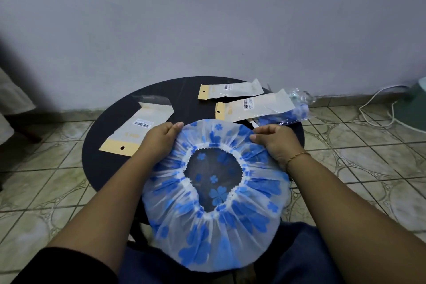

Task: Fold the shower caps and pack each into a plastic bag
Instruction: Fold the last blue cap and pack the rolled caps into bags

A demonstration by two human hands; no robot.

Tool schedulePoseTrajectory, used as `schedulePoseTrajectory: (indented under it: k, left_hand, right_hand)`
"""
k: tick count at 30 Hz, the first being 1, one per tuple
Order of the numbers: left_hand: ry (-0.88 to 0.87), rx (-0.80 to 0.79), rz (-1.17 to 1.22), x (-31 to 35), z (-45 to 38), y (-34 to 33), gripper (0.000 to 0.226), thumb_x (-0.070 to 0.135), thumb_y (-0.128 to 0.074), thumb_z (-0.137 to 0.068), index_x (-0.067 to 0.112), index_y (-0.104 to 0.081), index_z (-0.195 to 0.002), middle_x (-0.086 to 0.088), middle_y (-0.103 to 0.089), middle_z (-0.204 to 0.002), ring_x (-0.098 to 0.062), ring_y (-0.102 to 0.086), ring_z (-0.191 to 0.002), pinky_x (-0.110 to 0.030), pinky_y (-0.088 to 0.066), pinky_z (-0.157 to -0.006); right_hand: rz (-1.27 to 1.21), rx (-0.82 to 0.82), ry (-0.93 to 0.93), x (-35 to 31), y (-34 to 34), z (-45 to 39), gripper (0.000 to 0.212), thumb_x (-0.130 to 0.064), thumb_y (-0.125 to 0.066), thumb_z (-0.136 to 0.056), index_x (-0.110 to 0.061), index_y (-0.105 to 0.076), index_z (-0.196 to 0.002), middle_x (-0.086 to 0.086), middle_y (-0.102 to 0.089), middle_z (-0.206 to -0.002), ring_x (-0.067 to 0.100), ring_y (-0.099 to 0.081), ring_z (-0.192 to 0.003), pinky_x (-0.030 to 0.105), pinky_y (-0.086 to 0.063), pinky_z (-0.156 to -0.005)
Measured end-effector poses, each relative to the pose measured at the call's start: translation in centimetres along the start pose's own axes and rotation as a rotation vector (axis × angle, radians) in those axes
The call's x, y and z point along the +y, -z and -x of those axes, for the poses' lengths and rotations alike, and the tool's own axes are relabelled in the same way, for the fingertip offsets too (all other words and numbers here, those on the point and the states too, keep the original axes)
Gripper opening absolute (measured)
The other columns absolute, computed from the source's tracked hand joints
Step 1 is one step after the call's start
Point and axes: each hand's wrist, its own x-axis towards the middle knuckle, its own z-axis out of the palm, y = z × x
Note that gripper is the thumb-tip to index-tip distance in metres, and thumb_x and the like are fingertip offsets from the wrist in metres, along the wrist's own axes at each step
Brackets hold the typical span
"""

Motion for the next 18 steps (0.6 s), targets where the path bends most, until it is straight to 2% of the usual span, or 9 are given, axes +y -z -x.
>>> schedulePoseTrajectory:
  k: [3, 5, 7, 9, 10, 12, 14, 16, 18]
  left_hand:
    - [0.025, 0.062, -0.034, -0.5, 0.0, 0.1, 0.045, 0.043, -0.036, -0.099, 0.012, -0.042, -0.066, -0.002, -0.048, -0.067, -0.021, -0.045, -0.069, -0.033, -0.027, -0.06]
    - [0.065, 0.119, -0.03, -1.1, 0.1, 0.4, 0.045, 0.042, -0.034, -0.099, 0.009, -0.044, -0.07, -0.002, -0.047, -0.067, -0.024, -0.045, -0.074, -0.033, -0.028, -0.066]
    - [0.081, 0.161, -0.043, -1.8, 0.0, 0.6, 0.046, 0.041, -0.033, -0.1, 0.01, -0.043, -0.067, -0.002, -0.046, -0.066, -0.026, -0.045, -0.075, -0.033, -0.029, -0.067]
    - [0.08, 0.186, -0.078, -1.9, 0.2, 0.5, 0.046, 0.04, -0.032, -0.1, 0.012, -0.04, -0.065, -0.002, -0.044, -0.064, -0.028, -0.045, -0.074, -0.034, -0.029, -0.066]
    - [0.084, 0.197, -0.093, -1.8, 0.2, 0.4, 0.045, 0.04, -0.031, -0.1, 0.011, -0.041, -0.067, -0.002, -0.043, -0.064, -0.027, -0.044, -0.073, -0.034, -0.029, -0.065]
    - [0.103, 0.221, -0.124, -1.6, 0.5, 0.4, 0.045, 0.04, -0.031, -0.101, 0.006, -0.045, -0.074, -0.002, -0.043, -0.065, -0.027, -0.043, -0.072, -0.034, -0.029, -0.065]
    - [0.124, 0.251, -0.165, -1.4, 0.7, 0.5, 0.044, 0.039, -0.031, -0.101, 0.004, -0.046, -0.08, -0.006, -0.046, -0.071, -0.027, -0.042, -0.074, -0.034, -0.029, -0.065]
    - [0.148, 0.26, -0.214, -1.2, 1.2, 0.6, 0.041, 0.038, -0.032, -0.101, 0.004, -0.046, -0.083, -0.012, -0.05, -0.08, -0.03, -0.044, -0.077, -0.035, -0.03, -0.066]
    - [0.179, 0.213, -0.294, -0.9, 1.7, 0.6, 0.037, 0.037, -0.034, -0.1, 0.006, -0.048, -0.086, -0.013, -0.052, -0.087, -0.033, -0.05, -0.085, -0.035, -0.032, -0.068]
  right_hand:
    - [0.074, 0.008, 0.0, -0.1, 0.3, 0.2, 0.01, -0.018, -0.069, -0.083, -0.012, -0.061, -0.081, 0.004, -0.061, -0.075, 0.014, -0.052, -0.06, 0.025, -0.047, -0.059]
    - [0.141, -0.024, -0.065, -0.3, 1.2, 0.6, 0.024, -0.036, -0.063, -0.087, -0.013, -0.06, -0.083, 0.007, -0.06, -0.077, 0.017, -0.048, -0.054, 0.027, -0.042, -0.05]
    - [0.181, -0.128, -0.165, -0.5, 2.1, 1.3, 0.038, -0.052, -0.054, -0.087, -0.014, -0.059, -0.09, 0.01, -0.061, -0.078, 0.018, -0.049, -0.048, 0.025, -0.038, -0.045]
    - [0.183, -0.269, -0.247, -0.5, 2.6, 2.1, 0.043, -0.055, -0.052, -0.087, -0.013, -0.058, -0.097, 0.01, -0.064, -0.08, 0.016, -0.054, -0.045, 0.023, -0.038, -0.043]
    - [0.157, -0.32, -0.254, -0.5, 2.5, 2.4, 0.041, -0.049, -0.055, -0.087, -0.012, -0.058, -0.102, 0.01, -0.065, -0.084, 0.016, -0.057, -0.05, 0.025, -0.041, -0.047]
    - [0.051, -0.311, -0.219, -0.2, 2.5, 2.4, 0.039, -0.023, -0.066, -0.085, -0.014, -0.049, -0.118, 0.01, -0.064, -0.095, 0.021, -0.062, -0.071, 0.035, -0.05, -0.063]
    - [0.052, -0.193, -0.149, 0.4, 2.8, 1.8, 0.058, 0.0, -0.072, -0.076, -0.01, -0.045, -0.126, 0.01, -0.062, -0.1, 0.027, -0.063, -0.089, 0.046, -0.053, -0.083]
    - [0.283, -0.094, -0.046, 0.6, 3.1, 1.3, 0.066, -0.002, -0.079, -0.068, -0.01, -0.048, -0.125, 0.01, -0.062, -0.109, 0.028, -0.061, -0.099, 0.046, -0.049, -0.094]
    - [0.467, -0.072, 0.035, 0.9, 3.0, 1.0, 0.069, -0.012, -0.083, -0.066, -0.012, -0.049, -0.126, 0.005, -0.059, -0.111, 0.022, -0.058, -0.099, 0.035, -0.046, -0.097]
